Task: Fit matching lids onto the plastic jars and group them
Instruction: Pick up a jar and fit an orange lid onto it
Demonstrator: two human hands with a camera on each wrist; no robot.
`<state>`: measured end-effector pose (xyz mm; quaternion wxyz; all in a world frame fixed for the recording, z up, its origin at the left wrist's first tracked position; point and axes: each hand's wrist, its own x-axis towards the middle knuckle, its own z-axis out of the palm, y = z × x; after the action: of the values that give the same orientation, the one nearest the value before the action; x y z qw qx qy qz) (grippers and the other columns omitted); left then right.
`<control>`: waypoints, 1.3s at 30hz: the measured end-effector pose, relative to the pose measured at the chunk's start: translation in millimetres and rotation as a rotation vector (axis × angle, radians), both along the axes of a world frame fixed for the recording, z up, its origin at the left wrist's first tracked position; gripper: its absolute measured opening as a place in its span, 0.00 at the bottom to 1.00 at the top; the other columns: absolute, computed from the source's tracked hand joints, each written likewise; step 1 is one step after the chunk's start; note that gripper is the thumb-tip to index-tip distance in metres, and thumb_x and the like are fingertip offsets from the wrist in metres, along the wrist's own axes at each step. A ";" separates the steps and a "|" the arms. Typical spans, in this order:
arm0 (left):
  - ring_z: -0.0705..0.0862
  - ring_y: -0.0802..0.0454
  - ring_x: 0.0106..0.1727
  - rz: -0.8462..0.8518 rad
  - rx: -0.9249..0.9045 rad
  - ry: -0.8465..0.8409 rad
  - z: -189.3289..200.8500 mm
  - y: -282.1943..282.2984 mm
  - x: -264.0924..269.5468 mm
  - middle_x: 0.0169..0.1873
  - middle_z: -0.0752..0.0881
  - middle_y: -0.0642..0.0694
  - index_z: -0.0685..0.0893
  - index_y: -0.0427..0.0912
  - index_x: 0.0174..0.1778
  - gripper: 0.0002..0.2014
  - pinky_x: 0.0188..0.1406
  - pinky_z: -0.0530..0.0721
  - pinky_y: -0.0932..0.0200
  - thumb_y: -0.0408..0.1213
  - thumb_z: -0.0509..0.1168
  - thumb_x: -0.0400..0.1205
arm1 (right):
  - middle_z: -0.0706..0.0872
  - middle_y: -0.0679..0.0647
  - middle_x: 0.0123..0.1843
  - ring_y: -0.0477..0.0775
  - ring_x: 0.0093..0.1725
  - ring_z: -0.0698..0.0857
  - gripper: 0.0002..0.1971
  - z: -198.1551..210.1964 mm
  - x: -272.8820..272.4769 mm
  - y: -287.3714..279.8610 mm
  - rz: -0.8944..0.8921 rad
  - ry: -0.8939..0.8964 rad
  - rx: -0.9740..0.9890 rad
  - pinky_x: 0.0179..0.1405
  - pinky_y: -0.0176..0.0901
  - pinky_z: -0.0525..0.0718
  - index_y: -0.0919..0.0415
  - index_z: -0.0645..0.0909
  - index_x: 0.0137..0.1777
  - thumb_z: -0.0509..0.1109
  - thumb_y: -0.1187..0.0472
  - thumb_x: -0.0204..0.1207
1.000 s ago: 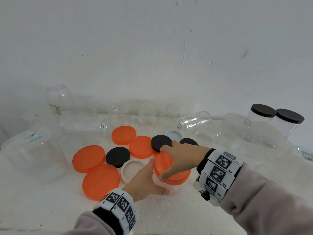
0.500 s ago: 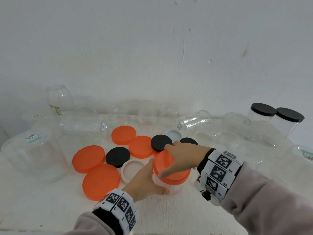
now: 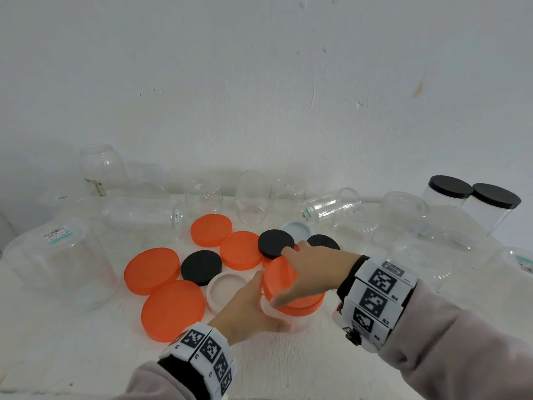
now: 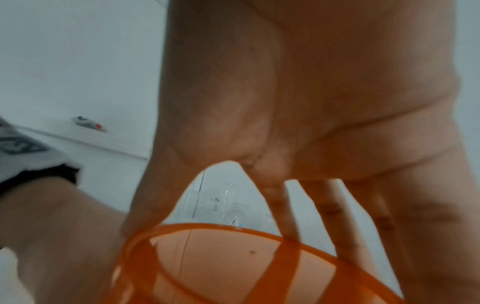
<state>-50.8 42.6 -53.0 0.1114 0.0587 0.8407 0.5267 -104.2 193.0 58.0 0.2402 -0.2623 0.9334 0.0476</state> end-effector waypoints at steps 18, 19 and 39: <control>0.74 0.69 0.65 -0.015 -0.024 0.004 5.2 1.5 3.2 0.67 0.73 0.67 0.55 0.63 0.77 0.51 0.64 0.72 0.68 0.45 0.82 0.65 | 0.70 0.53 0.62 0.57 0.53 0.74 0.50 -4.0 2.9 0.2 -0.041 0.045 0.008 0.45 0.48 0.76 0.52 0.64 0.72 0.67 0.20 0.56; 0.73 0.68 0.66 -0.016 -0.030 0.002 6.2 1.9 3.5 0.68 0.73 0.66 0.55 0.62 0.77 0.51 0.66 0.72 0.66 0.45 0.82 0.65 | 0.68 0.55 0.68 0.59 0.59 0.74 0.53 -1.8 1.4 1.3 -0.033 0.009 0.029 0.51 0.51 0.78 0.50 0.59 0.76 0.70 0.22 0.56; 0.73 0.64 0.69 -0.009 -0.045 -0.007 2.9 2.8 1.3 0.69 0.73 0.64 0.55 0.65 0.75 0.52 0.72 0.72 0.59 0.49 0.82 0.63 | 0.57 0.49 0.77 0.58 0.75 0.60 0.55 0.5 2.4 9.3 0.066 -0.092 -0.060 0.66 0.59 0.76 0.40 0.48 0.81 0.79 0.35 0.60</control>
<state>-49.5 45.4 -50.0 0.1182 0.0581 0.8517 0.5072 -101.8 202.3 58.4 0.2735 -0.3017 0.9132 0.0155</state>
